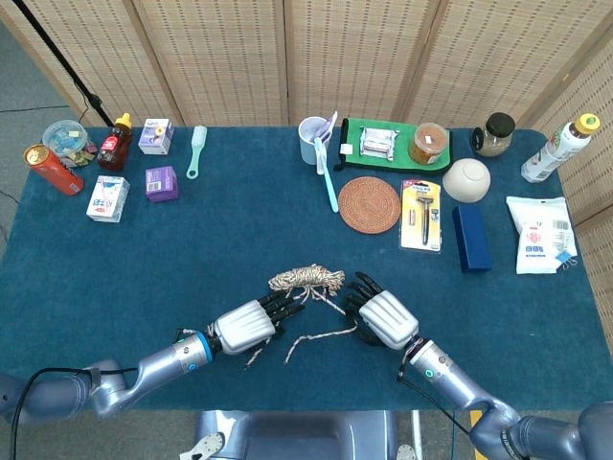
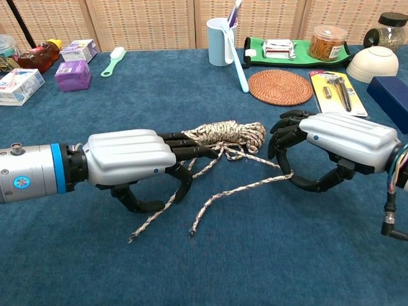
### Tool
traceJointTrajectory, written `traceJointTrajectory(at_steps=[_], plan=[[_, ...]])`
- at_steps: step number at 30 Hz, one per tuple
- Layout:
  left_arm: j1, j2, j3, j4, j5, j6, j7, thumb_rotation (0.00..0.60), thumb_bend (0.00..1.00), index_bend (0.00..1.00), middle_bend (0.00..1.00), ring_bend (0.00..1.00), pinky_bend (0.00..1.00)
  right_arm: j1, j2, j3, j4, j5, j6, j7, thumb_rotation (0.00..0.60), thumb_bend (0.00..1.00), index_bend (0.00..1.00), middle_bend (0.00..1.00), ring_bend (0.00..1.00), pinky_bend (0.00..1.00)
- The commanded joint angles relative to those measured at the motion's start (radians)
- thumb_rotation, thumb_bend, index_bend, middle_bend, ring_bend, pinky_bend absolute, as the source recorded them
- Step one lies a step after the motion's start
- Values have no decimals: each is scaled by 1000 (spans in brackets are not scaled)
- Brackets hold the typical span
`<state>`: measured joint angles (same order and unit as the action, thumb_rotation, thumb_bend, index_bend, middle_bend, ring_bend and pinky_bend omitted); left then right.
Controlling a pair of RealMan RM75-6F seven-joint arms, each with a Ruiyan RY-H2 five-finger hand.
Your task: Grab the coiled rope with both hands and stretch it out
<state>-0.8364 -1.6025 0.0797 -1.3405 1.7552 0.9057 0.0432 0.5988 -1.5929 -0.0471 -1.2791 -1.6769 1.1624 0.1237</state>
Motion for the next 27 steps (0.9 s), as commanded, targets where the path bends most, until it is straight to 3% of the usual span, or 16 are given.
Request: traceJointTrajectory(at_steps=[1, 27], plan=[[-2, -2, 1, 1, -4, -2, 1, 600, 374, 475, 0, 0, 0, -1, 0, 0, 0, 0, 0, 1, 600, 461, 648, 345, 164, 0], [-15, -16, 20, 23, -9, 4, 14, 600, 374, 453, 0, 0, 0, -11, 6, 2, 3, 0, 5, 6, 600, 461, 655, 351, 173, 0]])
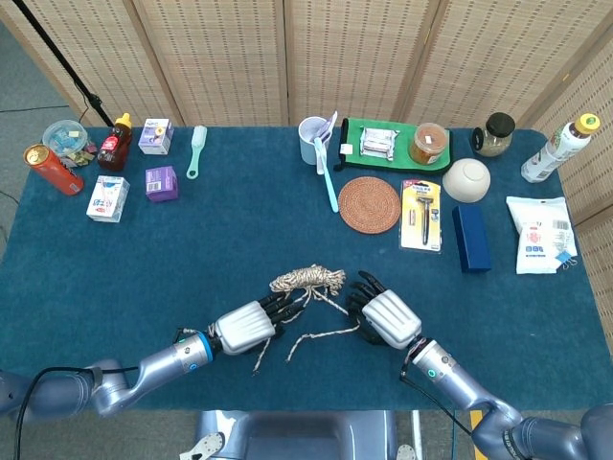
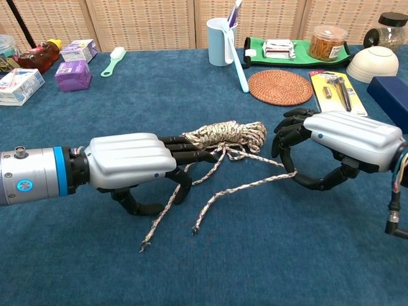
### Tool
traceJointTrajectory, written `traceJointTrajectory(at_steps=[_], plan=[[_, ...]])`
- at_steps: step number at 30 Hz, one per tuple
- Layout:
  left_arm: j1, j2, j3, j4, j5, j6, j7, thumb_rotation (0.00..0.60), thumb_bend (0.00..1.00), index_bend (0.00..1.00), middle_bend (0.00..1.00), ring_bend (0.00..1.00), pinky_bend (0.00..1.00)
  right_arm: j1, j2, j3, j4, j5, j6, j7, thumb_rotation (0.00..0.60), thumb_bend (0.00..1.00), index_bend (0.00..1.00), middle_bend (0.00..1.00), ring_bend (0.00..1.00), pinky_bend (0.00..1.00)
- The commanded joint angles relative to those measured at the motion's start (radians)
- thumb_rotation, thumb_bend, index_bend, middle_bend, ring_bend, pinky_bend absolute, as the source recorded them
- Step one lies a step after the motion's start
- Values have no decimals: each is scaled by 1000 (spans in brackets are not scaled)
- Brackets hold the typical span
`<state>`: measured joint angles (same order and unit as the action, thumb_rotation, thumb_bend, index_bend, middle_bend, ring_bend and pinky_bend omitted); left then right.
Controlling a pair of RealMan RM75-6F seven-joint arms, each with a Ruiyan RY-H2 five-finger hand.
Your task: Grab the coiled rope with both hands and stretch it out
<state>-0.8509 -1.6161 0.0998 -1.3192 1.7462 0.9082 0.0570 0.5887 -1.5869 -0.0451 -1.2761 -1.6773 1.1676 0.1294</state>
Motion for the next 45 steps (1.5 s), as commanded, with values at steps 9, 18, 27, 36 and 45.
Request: traceJointTrajectory(at_steps=[9, 18, 27, 36, 45], plan=[[-1, -16, -1, 10, -3, 13, -4, 600, 374, 520, 0, 0, 0, -2, 2, 0, 2, -1, 0, 2, 600, 462, 660, 352, 174, 0], [0, -21, 3, 15, -11, 8, -3, 600, 375, 555, 0, 0, 0, -4, 1, 1, 4, 0, 0, 4, 600, 461, 663, 354, 178, 0], [-3, -25, 4, 15, -18, 3, 0, 600, 375, 570, 0, 0, 0, -5, 0, 2, 7, -1, 1, 7, 600, 461, 666, 358, 183, 0], [-4, -26, 2, 16, -20, 9, -2, 600, 419, 639, 0, 0, 0, -5, -2, 3, 8, -2, 3, 10, 600, 463, 672, 362, 189, 0], [-5, -26, 3, 18, -27, 4, -1, 600, 442, 657, 0, 0, 0, -6, -2, 3, 9, -1, 1, 11, 600, 464, 669, 362, 190, 0]])
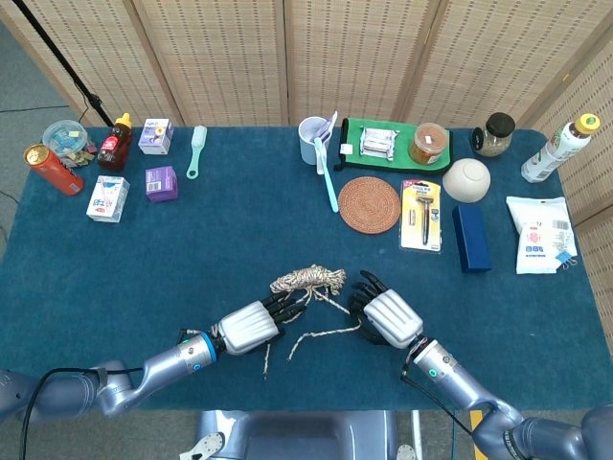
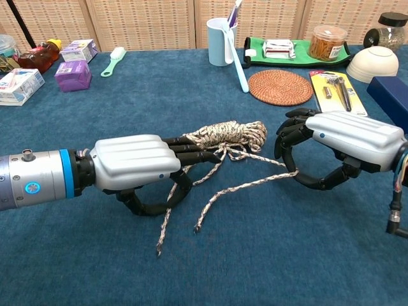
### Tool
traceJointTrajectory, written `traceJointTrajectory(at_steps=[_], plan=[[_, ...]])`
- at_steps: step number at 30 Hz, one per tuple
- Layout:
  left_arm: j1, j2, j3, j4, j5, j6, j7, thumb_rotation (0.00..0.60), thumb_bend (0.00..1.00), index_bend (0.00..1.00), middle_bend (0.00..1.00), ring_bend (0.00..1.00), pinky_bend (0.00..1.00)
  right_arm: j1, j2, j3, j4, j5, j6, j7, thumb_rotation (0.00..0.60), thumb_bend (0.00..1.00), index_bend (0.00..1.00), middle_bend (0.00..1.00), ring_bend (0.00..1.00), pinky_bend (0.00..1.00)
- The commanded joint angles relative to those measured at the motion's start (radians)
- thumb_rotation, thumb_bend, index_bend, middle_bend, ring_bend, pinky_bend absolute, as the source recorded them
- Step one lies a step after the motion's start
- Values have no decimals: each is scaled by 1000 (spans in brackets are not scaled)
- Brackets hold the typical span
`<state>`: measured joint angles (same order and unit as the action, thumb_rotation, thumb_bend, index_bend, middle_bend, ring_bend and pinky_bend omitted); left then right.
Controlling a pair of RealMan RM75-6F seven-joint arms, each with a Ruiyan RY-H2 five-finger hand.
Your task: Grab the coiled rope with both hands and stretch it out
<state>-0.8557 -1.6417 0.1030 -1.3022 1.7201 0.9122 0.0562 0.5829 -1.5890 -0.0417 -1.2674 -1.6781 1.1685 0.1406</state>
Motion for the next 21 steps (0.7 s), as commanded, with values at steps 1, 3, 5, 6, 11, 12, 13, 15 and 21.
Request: traceJointTrajectory(at_steps=[1, 3, 5, 6, 11, 12, 13, 15, 21], plan=[[0, -2, 0, 1, -1, 0, 0, 600, 443, 657, 0, 0, 0, 0, 0, 0, 1, 0, 0, 1, 600, 464, 669, 362, 190, 0], [0, -3, 0, 3, -2, -1, 1, 600, 443, 657, 0, 0, 0, 0, 0, 0, 2, 0, 1, 3, 600, 464, 669, 362, 190, 0], [-1, -6, -1, 5, -5, -5, 1, 600, 443, 654, 0, 0, 0, 0, 0, 0, 3, 0, 0, 4, 600, 464, 669, 362, 190, 0], [-2, -6, -1, 5, -6, -6, 2, 600, 443, 652, 0, 0, 0, -1, 0, 0, 3, -1, 0, 5, 600, 464, 669, 362, 190, 0], [-3, -12, -1, 7, -9, -11, 4, 600, 443, 641, 0, 0, 0, -2, 1, 0, 4, 0, 1, 7, 600, 464, 670, 362, 190, 0], [-3, -13, -1, 8, -10, -11, 4, 600, 443, 641, 0, 0, 0, -2, 1, 0, 4, 1, 1, 7, 600, 464, 670, 362, 190, 0], [-3, -14, -1, 8, -9, -11, 4, 600, 447, 642, 0, 0, 0, -2, 2, 0, 4, 1, 1, 8, 600, 464, 671, 362, 190, 0], [-3, -16, -1, 10, -8, -7, 4, 600, 469, 653, 0, 0, 0, -2, 2, 0, 4, 0, 2, 8, 600, 464, 673, 363, 191, 0], [2, -13, -4, 10, -7, 9, 1, 600, 543, 707, 0, 0, 0, -3, 5, 0, 1, 1, 3, 11, 600, 465, 675, 370, 197, 0]])
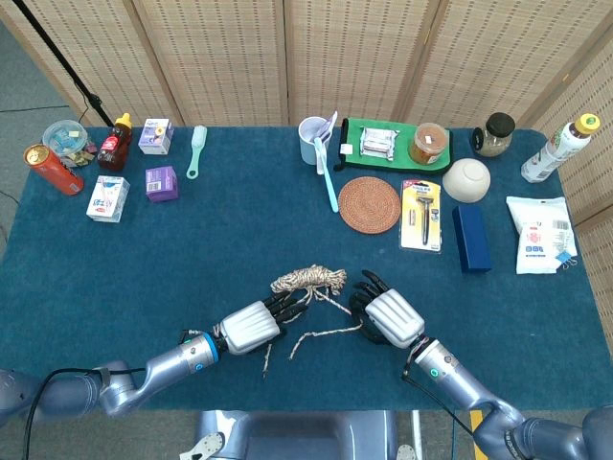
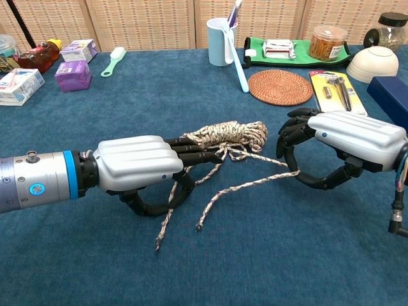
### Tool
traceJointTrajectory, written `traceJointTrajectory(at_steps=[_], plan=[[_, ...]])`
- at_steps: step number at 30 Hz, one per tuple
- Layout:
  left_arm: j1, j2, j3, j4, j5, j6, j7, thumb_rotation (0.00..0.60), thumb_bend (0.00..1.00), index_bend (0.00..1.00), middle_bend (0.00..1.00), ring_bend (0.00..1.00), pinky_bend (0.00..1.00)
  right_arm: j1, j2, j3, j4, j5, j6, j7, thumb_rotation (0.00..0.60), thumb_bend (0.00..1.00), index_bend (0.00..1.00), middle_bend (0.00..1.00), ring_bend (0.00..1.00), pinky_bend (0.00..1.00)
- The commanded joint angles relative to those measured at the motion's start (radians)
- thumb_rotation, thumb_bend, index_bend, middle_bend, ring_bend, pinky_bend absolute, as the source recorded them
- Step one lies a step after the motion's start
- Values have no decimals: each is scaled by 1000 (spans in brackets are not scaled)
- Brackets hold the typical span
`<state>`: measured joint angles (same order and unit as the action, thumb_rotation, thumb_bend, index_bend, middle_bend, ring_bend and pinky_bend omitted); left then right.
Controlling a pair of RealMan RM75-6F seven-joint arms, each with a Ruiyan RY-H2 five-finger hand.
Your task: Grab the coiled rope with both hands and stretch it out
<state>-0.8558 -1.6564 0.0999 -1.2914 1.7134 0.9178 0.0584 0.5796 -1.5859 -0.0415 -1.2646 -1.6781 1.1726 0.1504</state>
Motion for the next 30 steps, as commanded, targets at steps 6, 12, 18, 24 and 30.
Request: traceJointTrajectory(at_steps=[6, 12, 18, 24, 30], plan=[[10, 14, 0, -5, -3, 18, -8, 600, 551, 723, 0, 0, 0, -1, 6, 0, -6, -3, 5, 8, 600, 466, 679, 380, 206, 0], [30, 47, -9, -16, -16, 56, -19, 600, 556, 741, 0, 0, 0, -1, 15, 1, -22, -9, 13, 14, 600, 466, 684, 381, 207, 0], [47, 90, -17, -42, -25, 85, -25, 600, 559, 745, 0, 0, 0, -2, 23, 9, -36, -13, 30, 14, 600, 467, 685, 383, 210, 0], [69, 141, -23, -73, -35, 118, -27, 600, 559, 746, 3, 0, 0, -3, 37, 19, -52, -16, 49, 7, 600, 466, 688, 388, 215, 0], [89, 186, -33, -93, -49, 143, -30, 600, 559, 752, 21, 0, 0, -6, 54, 38, -62, -10, 71, 3, 600, 469, 690, 390, 220, 0]])
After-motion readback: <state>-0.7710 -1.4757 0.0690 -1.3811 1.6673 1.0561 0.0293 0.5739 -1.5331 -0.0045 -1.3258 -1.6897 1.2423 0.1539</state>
